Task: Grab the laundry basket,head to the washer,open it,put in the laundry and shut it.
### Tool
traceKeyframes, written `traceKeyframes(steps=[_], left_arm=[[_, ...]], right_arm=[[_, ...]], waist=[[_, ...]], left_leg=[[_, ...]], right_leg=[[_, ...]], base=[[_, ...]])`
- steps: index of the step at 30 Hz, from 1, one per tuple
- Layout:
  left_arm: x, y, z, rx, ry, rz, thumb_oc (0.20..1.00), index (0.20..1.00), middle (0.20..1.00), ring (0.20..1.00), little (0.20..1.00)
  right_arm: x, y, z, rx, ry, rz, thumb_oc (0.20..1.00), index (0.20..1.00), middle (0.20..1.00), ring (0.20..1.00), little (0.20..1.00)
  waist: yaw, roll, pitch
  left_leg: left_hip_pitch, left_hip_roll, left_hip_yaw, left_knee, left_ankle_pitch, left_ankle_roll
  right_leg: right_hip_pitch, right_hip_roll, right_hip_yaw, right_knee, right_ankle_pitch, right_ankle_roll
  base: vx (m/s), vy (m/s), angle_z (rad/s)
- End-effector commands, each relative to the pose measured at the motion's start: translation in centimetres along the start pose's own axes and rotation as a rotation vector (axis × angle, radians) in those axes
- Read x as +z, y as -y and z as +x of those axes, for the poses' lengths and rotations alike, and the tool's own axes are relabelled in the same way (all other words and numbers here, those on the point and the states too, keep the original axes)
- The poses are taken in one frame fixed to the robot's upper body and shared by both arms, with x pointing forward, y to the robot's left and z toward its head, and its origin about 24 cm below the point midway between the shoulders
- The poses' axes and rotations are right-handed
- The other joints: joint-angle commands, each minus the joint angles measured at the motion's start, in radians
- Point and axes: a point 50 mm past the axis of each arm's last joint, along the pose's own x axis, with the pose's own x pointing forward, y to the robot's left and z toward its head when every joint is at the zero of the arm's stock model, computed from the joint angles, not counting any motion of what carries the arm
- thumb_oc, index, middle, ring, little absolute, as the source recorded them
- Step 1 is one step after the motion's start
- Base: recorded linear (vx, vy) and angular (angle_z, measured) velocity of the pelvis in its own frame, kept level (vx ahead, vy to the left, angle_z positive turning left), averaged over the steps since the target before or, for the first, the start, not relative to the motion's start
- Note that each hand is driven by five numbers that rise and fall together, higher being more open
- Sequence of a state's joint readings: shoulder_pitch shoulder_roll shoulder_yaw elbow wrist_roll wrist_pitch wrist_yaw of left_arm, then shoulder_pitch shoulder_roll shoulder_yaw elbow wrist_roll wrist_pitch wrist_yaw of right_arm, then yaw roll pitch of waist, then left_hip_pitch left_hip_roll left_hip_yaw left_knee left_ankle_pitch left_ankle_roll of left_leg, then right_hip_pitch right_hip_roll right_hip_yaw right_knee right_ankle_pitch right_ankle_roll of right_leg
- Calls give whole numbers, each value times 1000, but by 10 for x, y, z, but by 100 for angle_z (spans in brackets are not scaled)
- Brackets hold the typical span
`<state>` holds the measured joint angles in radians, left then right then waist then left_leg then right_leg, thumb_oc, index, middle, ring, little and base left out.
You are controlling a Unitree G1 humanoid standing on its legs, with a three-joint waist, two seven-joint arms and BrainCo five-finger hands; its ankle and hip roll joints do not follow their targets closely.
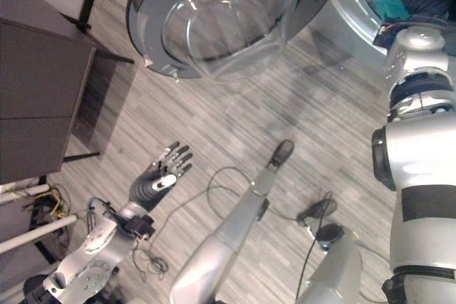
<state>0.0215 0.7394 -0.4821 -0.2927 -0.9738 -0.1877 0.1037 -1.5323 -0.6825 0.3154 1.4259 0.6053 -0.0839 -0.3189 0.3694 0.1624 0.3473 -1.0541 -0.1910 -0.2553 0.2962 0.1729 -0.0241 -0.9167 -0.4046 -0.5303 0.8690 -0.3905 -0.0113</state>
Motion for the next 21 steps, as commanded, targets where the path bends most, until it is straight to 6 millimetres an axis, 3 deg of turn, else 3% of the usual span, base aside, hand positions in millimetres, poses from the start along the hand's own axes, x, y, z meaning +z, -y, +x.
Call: traceKeyframes(steps=[1,6,9,11,12,15,17,19,20,21], left_arm=[[-1,-1,-4,10,15,4,1000,1000,1000,1000,1000],[-4,3,-1,-10,21,-22,1000,1000,1000,1000,1000],[-4,5,0,-13,39,-37,1000,1000,1000,1000,1000],[-4,5,-1,-10,43,-45,1000,1000,1000,1000,1000],[-5,4,-2,-8,37,-43,1000,1000,1000,1000,1000],[-2,4,-3,-3,51,-45,1000,1000,1000,1000,1000],[-4,4,-4,0,47,-51,1000,1000,1000,1000,1000],[-7,6,-6,8,35,-75,1000,1000,1000,1000,1000],[-6,6,-7,18,43,-75,1000,1000,1000,1000,1000],[-5,7,-6,20,47,-73,1000,1000,1000,1000,1000]], right_arm=[[29,15,2,-18,189,110,1000,1000,1000,1000,1000],[26,8,-14,82,328,351,1000,1000,1000,1000,1000],[6,3,-31,140,377,377,1000,1000,1000,1000,1000],[-20,-2,-45,170,351,376,1000,1000,1000,1000,1000],[-24,-2,-47,167,344,375,1000,1000,1000,1000,1000],[-81,-12,-68,211,208,308,1000,1000,1000,1000,1000],[-93,-15,-76,219,176,317,1000,1000,1000,1000,1000],[-131,-23,-96,211,49,364,1000,1000,1000,1000,1000],[-160,-28,-115,229,-47,353,1000,1000,1000,1000,1000],[-169,-30,-122,242,-79,351,1000,1000,1000,1000,1000]], waist=[[32,27,-22],[12,28,-13],[-14,28,-2],[-30,27,0],[-29,23,-4],[-60,16,2],[-69,13,1],[-91,7,2],[-106,-3,2],[-112,-8,2]], left_leg=[[91,-49,150,-66,-140,90],[126,-48,156,-66,-150,98],[134,-46,162,-55,-157,100],[137,-41,164,-54,-156,102],[139,-41,164,-55,-156,102],[135,-34,172,-48,-158,106],[136,-33,175,-48,-159,108],[144,-27,182,-51,-162,110],[154,-19,186,-50,-164,111],[160,-16,186,-48,-165,110]], right_leg=[[82,80,97,-58,-24,-20],[108,77,105,-61,-14,-7],[122,73,108,-63,-16,-3],[127,79,110,-68,-15,-5],[130,79,110,-69,-15,-5],[131,81,118,-76,-2,-3],[131,82,122,-78,5,-1],[135,83,130,-87,23,5],[146,86,135,-95,36,9],[152,87,138,-97,40,11]], base=[[0,0,0],[-14,44,-1],[-11,45,-1],[-13,40,-1],[-19,37,-9],[-23,51,-7],[-14,55,-9],[-14,70,-3],[-16,46,-2],[-15,28,-6]])
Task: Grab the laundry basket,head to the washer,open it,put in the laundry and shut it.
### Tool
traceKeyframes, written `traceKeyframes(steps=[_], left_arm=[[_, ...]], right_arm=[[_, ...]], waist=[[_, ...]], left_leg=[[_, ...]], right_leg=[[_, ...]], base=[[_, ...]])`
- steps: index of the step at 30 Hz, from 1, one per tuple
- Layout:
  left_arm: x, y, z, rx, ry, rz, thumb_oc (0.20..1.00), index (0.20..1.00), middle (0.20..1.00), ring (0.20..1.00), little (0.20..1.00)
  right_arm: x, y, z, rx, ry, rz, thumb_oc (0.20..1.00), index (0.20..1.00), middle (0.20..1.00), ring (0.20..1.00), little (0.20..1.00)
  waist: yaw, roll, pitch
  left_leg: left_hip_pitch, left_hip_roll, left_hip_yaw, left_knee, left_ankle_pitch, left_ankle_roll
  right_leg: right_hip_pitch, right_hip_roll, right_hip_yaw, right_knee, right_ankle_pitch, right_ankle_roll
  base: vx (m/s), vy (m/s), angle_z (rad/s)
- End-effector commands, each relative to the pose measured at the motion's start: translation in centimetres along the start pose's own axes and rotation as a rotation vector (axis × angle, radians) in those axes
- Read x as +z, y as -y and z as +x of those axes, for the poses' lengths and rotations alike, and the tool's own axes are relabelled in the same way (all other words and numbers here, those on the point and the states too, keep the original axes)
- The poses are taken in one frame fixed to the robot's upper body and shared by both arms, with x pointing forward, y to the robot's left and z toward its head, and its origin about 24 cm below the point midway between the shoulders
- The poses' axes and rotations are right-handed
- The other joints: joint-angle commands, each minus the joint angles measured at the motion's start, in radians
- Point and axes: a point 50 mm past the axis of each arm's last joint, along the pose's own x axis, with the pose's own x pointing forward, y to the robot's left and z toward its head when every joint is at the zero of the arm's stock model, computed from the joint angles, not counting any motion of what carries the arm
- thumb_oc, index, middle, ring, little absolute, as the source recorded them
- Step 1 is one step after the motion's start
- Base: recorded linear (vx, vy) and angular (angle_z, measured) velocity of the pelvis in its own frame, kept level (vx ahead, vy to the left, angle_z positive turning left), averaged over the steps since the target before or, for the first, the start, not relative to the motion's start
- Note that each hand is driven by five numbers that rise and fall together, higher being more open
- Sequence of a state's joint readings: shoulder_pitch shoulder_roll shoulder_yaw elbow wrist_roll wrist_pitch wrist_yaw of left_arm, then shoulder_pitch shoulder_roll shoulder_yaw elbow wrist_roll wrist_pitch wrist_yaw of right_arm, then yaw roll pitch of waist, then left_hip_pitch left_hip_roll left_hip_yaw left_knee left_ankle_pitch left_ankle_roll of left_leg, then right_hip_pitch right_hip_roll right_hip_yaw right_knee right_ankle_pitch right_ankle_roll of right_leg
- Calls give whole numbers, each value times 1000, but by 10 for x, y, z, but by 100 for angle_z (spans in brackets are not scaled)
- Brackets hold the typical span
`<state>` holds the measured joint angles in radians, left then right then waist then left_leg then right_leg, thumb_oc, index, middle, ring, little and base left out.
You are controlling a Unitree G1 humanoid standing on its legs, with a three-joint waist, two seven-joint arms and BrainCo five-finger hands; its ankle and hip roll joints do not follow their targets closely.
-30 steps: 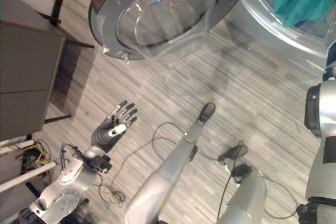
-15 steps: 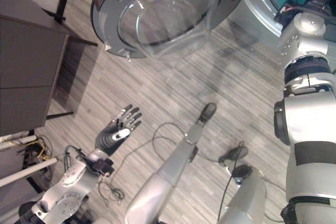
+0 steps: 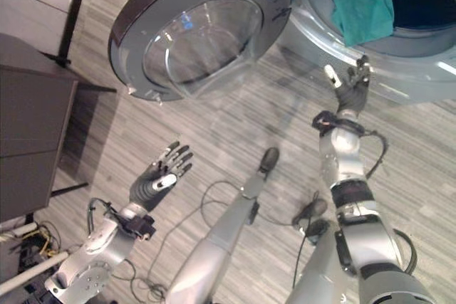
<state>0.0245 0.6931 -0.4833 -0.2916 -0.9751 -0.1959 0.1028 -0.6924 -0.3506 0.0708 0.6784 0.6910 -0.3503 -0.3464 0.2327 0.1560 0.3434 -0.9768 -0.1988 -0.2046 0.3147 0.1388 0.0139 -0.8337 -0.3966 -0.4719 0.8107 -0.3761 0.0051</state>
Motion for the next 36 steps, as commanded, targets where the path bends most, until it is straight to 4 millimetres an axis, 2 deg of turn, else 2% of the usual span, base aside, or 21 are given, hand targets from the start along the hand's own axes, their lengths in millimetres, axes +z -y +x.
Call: traceKeyframes(steps=[1,2,3,6,9,13,15,16,17,18,19,20,21,23,24,25,27,30,34,36], left_arm=[[-2,1,-9,24,24,-26,1000,1000,1000,1000,1000],[-2,1,-9,25,24,-26,1000,1000,1000,1000,1000],[-1,-1,-11,41,38,-20,1000,1000,1000,1000,1000],[0,-8,-13,88,49,0,1000,1000,1000,1000,1000],[3,-16,-16,122,55,50,1000,1000,1000,1000,1000],[15,-26,-19,140,103,145,1000,1000,1000,1000,1000],[20,-33,-21,173,124,179,1000,1000,1000,1000,1000],[20,-33,-21,174,123,179,1000,1000,1000,1000,1000],[22,-41,-26,216,137,209,1000,1000,1000,1000,1000],[22,-41,-27,218,137,210,1000,1000,1000,1000,1000],[18,-49,-30,263,121,226,1000,1000,1000,1000,1000],[18,-50,-31,264,121,227,1000,1000,1000,1000,1000],[11,-58,-36,313,91,238,1000,1000,1000,1000,1000],[8,-61,-39,327,71,257,1000,1000,1000,1000,1000],[-2,-74,-45,388,1,403,1000,1000,1000,1000,1000],[-3,-74,-45,388,1,404,1000,1000,1000,1000,1000],[-15,-90,-53,446,-98,587,1000,1000,1000,1000,1000],[-25,-105,-56,491,-188,781,1000,1000,1000,1000,1000],[-7,-126,-44,580,-190,1150,1000,1000,1000,1000,1000],[7,-130,-38,633,-141,1218,1000,1000,1000,1000,1000]], right_arm=[[-6,-2,-9,54,8,-30,1000,1000,1000,1000,1000],[-6,-2,-9,54,8,-30,1000,1000,1000,1000,1000],[-34,4,-29,77,-88,-80,1000,1000,1000,1000,1000],[-72,28,-62,79,-248,-165,1000,1000,1000,1000,1000],[-106,61,-99,62,-422,-274,1000,1000,1000,1000,1000],[-130,111,-145,93,-630,-479,1000,1000,1000,1000,1000],[-138,127,-166,101,-716,-524,1000,1000,1000,1000,1000],[-138,127,-166,102,-718,-524,1000,1000,1000,1000,1000],[-145,141,-185,118,-802,-601,1000,1000,1000,1000,1000],[-145,141,-185,120,-803,-601,1000,1000,1000,1000,1000],[-152,151,-204,131,-888,-633,1000,1000,1000,1000,1000],[-152,151,-204,132,-888,-633,1000,1000,1000,1000,1000],[-159,160,-221,125,-969,-659,1000,1000,1000,1000,1000],[-160,164,-227,110,-997,-661,1000,1000,1000,1000,1000],[-164,174,-247,77,-1075,-663,1000,1000,1000,1000,1000],[-164,174,-248,77,-1075,-664,1000,1000,1000,1000,1000],[-165,176,-260,128,-1110,-723,1000,1000,1000,1000,1000],[-163,182,-265,129,-1117,-754,1000,1000,1000,1000,1000],[-161,190,-281,123,-1157,-771,1000,1000,1000,1000,1000],[-160,195,-287,110,-1171,-795,1000,1000,1000,1000,1000]], waist=[[24,-2,5],[23,-2,5],[8,-17,1],[-17,-49,-16],[-45,-79,-39],[-77,-117,-73],[-86,-132,-81],[-87,-131,-79],[-86,-154,-99],[-86,-152,-95],[-83,-180,-113],[-82,-179,-107],[-73,-195,-135],[-73,-201,-145],[-80,-217,-179],[-79,-217,-178],[-92,-224,-222],[-113,-212,-256],[-150,-200,-294],[-160,-193,-304]], left_leg=[[85,-8,135,-67,-131,72],[86,-8,135,-67,-131,72],[106,0,135,-63,-135,71],[161,10,128,-65,-143,70],[245,20,112,-81,-151,68],[387,41,96,-120,-152,69],[454,58,101,-140,-152,68],[460,59,100,-143,-152,68],[515,85,110,-168,-158,66],[524,87,110,-172,-157,66],[577,114,117,-197,-156,59],[586,116,117,-201,-155,58],[629,134,125,-224,-152,53],[651,141,124,-238,-147,50],[709,163,142,-274,-133,32],[712,164,142,-277,-132,32],[774,190,163,-317,-114,10],[817,210,184,-351,-76,0],[865,221,202,-388,-58,-18],[874,221,204,-390,-53,-24]], right_leg=[[71,80,80,-40,26,-5],[72,80,79,-41,27,-5],[95,90,87,-52,34,-4],[152,109,94,-76,46,-2],[236,121,101,-109,67,7],[361,130,108,-157,131,37],[424,140,95,-192,148,49],[430,142,94,-196,149,49],[494,153,77,-250,170,70],[504,157,76,-257,173,70],[564,182,79,-313,166,78],[574,185,79,-320,168,77],[632,203,84,-396,156,80],[657,212,93,-429,160,83],[743,238,116,-527,153,81],[747,239,117,-529,154,80],[825,260,133,-612,168,83],[868,274,136,-659,190,77],[911,284,146,-686,191,74],[927,286,142,-696,192,71]], base=[[-6,6,-12],[-11,-3,-15],[-7,-20,-14],[6,-22,-6],[36,-14,-11],[49,21,-6],[8,13,-2],[0,0,0],[-17,-12,-11],[-78,-80,-30],[-62,-73,-47],[-127,-145,-40],[-122,-127,-34],[-172,-150,-39],[-166,-125,-35],[-257,-207,-28],[-161,-133,-25],[-174,-46,-33],[-61,-43,-11],[-20,-23,-10]])
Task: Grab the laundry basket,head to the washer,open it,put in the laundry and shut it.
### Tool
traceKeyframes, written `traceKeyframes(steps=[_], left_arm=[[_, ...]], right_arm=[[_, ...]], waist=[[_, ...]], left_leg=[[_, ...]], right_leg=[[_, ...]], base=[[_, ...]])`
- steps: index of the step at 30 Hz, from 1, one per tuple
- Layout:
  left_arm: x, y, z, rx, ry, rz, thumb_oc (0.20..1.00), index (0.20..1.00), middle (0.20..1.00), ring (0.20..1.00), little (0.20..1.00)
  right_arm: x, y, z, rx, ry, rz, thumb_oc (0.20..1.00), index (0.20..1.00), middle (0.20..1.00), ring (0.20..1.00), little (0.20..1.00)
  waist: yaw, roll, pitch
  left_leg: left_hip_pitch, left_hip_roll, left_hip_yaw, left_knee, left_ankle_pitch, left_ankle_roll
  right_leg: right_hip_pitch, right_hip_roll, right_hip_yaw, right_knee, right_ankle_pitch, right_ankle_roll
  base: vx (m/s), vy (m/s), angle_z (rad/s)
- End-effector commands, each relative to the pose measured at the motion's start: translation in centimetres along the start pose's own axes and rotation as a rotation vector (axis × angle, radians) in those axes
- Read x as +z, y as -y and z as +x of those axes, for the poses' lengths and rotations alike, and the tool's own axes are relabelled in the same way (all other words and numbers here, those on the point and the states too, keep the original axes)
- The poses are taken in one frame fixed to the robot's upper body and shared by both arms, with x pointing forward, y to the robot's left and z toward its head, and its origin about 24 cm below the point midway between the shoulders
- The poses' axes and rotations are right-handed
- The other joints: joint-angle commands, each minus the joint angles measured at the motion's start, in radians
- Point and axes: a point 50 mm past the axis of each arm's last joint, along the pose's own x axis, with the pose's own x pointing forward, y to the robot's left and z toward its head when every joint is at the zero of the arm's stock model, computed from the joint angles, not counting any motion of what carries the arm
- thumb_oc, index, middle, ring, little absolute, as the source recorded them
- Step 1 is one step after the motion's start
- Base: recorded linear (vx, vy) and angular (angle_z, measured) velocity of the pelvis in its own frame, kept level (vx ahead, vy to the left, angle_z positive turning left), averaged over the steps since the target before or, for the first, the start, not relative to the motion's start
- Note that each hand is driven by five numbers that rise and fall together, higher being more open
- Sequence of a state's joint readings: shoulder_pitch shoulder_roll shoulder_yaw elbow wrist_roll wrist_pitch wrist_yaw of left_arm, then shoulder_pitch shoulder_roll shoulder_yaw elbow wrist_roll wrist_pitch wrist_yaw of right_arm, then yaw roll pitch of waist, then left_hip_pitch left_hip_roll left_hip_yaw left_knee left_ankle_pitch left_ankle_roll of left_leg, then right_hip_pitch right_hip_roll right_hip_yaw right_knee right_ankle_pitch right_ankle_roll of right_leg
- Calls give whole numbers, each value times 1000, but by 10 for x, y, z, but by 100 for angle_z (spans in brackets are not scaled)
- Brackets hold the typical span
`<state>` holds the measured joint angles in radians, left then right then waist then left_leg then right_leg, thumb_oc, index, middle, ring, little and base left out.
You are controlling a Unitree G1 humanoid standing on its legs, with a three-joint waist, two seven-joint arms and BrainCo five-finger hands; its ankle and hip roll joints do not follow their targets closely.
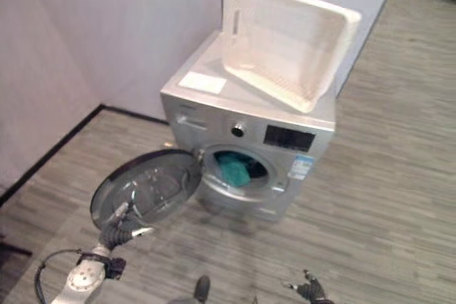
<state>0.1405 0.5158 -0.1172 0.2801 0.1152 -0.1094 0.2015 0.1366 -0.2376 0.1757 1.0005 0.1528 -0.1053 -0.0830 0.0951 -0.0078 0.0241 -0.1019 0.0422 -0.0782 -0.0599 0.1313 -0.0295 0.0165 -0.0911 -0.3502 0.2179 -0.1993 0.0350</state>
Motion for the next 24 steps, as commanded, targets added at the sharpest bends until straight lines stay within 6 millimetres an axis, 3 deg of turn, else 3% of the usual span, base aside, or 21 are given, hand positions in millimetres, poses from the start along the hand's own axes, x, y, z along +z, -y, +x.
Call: traceKeyframes(steps=[1,2,8,12,15,16,20,24], left_arm=[[37,-57,22,290,169,183,1000,1000,1000,1000,1000],[37,-58,22,291,168,183,1000,1000,1000,1000,1000],[43,-115,52,513,74,324,1000,1000,1000,1000,1000],[32,-158,69,556,-90,415,1000,1000,1000,1000,1000],[38,-174,80,543,-150,467,1000,1000,1000,1000,1000],[39,-191,85,538,-227,520,1000,1000,1000,1000,1000],[46,-212,89,503,-328,549,1000,1000,1000,1000,1000],[58,-220,93,484,-351,497,1000,1000,1000,1000,1000]], right_arm=[[18,3,4,-7,69,-69,1000,1000,1000,1000,1000],[18,3,4,-7,69,-70,1000,1000,1000,1000,1000],[20,6,1,24,95,-150,1000,1000,1000,1000,1000],[27,9,0,49,130,-202,1000,1000,1000,1000,1000],[30,9,0,60,143,-217,1000,1000,1000,1000,1000],[37,9,-1,75,174,-238,1000,1000,1000,1000,1000],[46,11,-1,99,205,-259,1000,1000,1000,1000,1000],[51,11,1,106,216,-263,1000,1000,1000,1000,1000]], waist=[[-29,-26,10],[-29,-26,10],[-76,6,-24],[-109,20,-28],[-119,22,-16],[-134,19,-2],[-148,5,28],[-148,-12,59]], left_leg=[[6,-21,76,-17,-46,18],[6,-21,76,-17,-46,18],[41,-19,99,-27,-51,9],[49,-14,122,-27,-55,4],[41,-11,129,-27,-51,4],[32,-4,141,-27,-48,3],[-1,8,160,-25,-43,4],[-44,18,172,-14,-36,8]], right_leg=[[82,-18,23,-105,14,40],[83,-18,22,-105,14,40],[95,-22,40,-102,13,39],[87,-21,62,-99,19,42],[75,-21,70,-93,23,41],[56,-18,80,-87,26,41],[6,-16,99,-78,38,44],[-49,-15,115,-65,43,42]], base=[[-5,-10,-9],[0,0,0],[40,10,-4],[49,21,-6],[1,7,-16],[-13,-6,-4],[-34,-10,-9],[-62,-3,-32]])
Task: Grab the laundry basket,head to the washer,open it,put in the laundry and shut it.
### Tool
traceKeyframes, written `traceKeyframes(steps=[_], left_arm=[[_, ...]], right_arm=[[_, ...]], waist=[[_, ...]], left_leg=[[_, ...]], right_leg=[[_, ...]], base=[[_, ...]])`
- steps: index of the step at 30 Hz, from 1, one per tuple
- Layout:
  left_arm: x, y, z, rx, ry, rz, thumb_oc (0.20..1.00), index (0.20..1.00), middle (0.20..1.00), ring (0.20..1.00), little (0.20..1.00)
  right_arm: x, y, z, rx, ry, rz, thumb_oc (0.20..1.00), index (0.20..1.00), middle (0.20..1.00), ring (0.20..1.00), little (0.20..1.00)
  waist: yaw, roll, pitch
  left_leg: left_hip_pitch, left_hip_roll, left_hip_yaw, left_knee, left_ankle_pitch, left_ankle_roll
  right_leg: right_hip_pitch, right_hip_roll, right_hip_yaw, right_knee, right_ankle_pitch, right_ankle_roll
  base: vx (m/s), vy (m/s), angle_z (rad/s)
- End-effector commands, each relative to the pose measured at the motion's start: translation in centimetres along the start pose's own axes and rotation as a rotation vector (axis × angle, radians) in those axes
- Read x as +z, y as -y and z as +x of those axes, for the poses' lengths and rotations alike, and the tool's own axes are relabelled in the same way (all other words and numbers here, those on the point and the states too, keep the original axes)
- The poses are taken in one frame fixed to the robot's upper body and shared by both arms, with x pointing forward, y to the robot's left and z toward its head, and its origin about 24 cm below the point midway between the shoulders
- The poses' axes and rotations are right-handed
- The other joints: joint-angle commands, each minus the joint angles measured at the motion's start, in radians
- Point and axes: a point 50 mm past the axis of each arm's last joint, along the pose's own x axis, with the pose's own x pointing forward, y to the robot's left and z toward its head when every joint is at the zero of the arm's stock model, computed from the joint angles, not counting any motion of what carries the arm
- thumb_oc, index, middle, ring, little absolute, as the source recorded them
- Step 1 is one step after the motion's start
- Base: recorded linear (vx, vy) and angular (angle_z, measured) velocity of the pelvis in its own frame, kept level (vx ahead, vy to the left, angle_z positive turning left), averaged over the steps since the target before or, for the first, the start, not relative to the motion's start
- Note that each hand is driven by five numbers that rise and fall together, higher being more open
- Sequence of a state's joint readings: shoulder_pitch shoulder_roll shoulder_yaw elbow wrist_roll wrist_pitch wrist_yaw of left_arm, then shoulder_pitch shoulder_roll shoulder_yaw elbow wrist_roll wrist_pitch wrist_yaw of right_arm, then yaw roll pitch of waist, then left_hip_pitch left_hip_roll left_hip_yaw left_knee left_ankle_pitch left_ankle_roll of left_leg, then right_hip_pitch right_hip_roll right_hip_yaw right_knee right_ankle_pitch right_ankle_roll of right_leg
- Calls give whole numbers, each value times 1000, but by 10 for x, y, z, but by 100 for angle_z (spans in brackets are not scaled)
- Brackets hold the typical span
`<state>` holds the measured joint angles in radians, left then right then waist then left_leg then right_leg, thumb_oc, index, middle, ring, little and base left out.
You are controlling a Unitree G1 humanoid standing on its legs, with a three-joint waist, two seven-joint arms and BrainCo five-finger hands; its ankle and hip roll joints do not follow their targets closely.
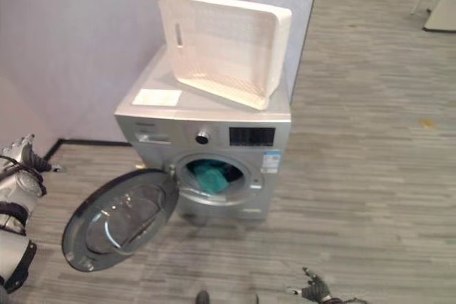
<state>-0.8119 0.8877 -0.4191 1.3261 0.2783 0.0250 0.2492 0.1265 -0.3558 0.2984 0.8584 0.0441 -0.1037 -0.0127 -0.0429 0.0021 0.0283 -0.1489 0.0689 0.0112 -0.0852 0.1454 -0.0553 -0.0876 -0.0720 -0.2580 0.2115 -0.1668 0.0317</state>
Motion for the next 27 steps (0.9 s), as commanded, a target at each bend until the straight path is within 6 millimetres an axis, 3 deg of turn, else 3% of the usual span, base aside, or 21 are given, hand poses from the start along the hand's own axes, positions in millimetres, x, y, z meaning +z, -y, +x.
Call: traceKeyframes(steps=[1,5,11,12,18,22,25,26,27], left_arm=[[8,-24,6,22,-9,-89,1000,1000,1000,1000,1000],[1,-25,7,-39,-73,-161,1000,1000,1000,1000,1000],[-7,-36,8,-40,-113,-104,1000,1000,1000,1000,1000],[-13,-35,8,-74,-130,-2,1000,1000,1000,1000,1000],[-36,-36,4,-121,-190,170,1000,1000,1000,1000,1000],[-64,-18,-4,-233,-254,240,1000,1000,1000,1000,1000],[-78,4,-13,-337,-281,272,1000,1000,1000,1000,1000],[-84,21,-20,-411,-290,285,1000,1000,1000,1000,1000],[-85,21,-20,-413,-291,285,1000,1000,1000,1000,1000]], right_arm=[[21,5,3,2,86,3,1000,1000,1000,1000,1000],[26,6,7,-4,80,19,1000,1000,1000,1000,1000],[33,6,9,1,97,38,1000,1000,1000,1000,1000],[37,5,9,13,112,32,1000,1000,1000,1000,1000],[42,9,7,17,145,44,1000,1000,1000,1000,1000],[43,15,4,12,153,32,1000,1000,1000,1000,1000],[41,18,3,5,147,18,1000,1000,1000,1000,1000],[41,19,3,4,143,12,1000,1000,1000,1000,1000],[41,19,3,4,143,11,1000,1000,1000,1000,1000]], waist=[[-11,-26,62],[-9,-45,82],[-9,-65,96],[-11,-79,104],[-19,-110,119],[-25,-130,127],[-31,-146,133],[-34,-150,134],[-35,-149,133]], left_leg=[[-9,-7,84,13,-49,34],[-41,-10,78,25,-60,30],[-82,-5,84,43,-63,31],[-96,-1,83,46,-63,31],[-106,9,86,48,-65,32],[-112,19,90,54,-69,31],[-118,22,91,59,-73,32],[-119,22,94,62,-76,33],[-119,22,94,62,-76,33]], right_leg=[[43,-33,26,-58,13,45],[13,-37,38,-51,1,46],[-26,-33,51,-49,3,43],[-41,-30,54,-49,5,41],[-54,-19,64,-58,14,44],[-63,-11,72,-63,20,45],[-68,-6,76,-64,24,45],[-70,-5,79,-63,24,45],[-70,-5,79,-63,24,45]], base=[[-46,-3,-17],[1,-6,-2],[4,-2,-1],[-5,-4,-4],[-2,-6,-5],[-6,-3,-12],[-4,0,-10],[-5,6,-10],[-4,19,-8]])
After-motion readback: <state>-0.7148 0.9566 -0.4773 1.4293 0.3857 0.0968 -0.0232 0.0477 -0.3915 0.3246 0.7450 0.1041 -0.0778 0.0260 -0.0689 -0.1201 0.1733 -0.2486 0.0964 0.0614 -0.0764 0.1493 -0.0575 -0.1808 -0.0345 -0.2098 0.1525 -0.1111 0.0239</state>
